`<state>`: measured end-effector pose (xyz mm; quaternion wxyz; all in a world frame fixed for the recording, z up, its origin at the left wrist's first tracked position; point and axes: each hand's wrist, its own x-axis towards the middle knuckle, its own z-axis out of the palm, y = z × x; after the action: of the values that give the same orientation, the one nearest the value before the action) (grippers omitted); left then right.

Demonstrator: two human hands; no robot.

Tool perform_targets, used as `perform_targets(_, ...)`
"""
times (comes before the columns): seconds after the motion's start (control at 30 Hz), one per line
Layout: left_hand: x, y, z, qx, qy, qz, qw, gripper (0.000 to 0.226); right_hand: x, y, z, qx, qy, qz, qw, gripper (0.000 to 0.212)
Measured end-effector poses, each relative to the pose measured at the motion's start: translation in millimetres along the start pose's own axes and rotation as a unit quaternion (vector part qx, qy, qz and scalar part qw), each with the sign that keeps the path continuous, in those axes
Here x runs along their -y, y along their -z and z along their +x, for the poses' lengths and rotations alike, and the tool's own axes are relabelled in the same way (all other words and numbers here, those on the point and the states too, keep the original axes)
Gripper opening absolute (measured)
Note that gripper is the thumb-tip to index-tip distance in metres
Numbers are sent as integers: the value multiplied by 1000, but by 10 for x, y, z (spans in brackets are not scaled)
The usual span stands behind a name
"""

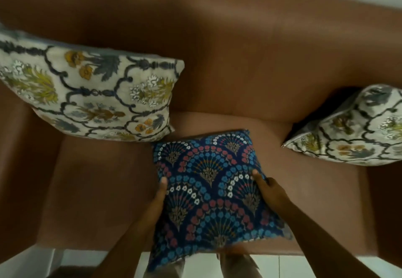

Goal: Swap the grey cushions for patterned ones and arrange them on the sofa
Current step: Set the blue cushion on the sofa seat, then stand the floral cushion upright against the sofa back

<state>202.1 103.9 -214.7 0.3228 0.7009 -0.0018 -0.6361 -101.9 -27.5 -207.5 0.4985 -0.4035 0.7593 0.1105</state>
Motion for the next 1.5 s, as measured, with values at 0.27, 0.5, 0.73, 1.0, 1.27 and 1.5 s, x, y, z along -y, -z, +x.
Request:
perform_targets(0.27, -258, -582, 691, -54, 14, -2, 998, 121, 187, -28, 441, -8, 50, 239, 970, 83)
perform_targets(0.5, -1122, -1221, 261, -56, -213, -46, 974, 137, 574, 596, 269, -166, 205, 459, 849, 60)
perform_targets(0.73, -1908, -1501, 463, -27, -374, -18, 927, 124, 990, 1177, 443, -236, 335, 447, 795, 66)
perform_targets(1.0, -1729, -1393, 660, -12, -320, 72, 945, 128, 873, 1078, 688, -166, 299, 389, 856, 58)
perform_targets(1.27, -1374, -1110, -4, -126, -342, 197, 910, 84, 810, 445, -112, -333, 263, 298, 855, 72)
perform_targets(1.5, -1887, 369, -500, -295, -535, 430, 665, 94, 1768, -800, -862, 10, 400, 174, 900, 80)
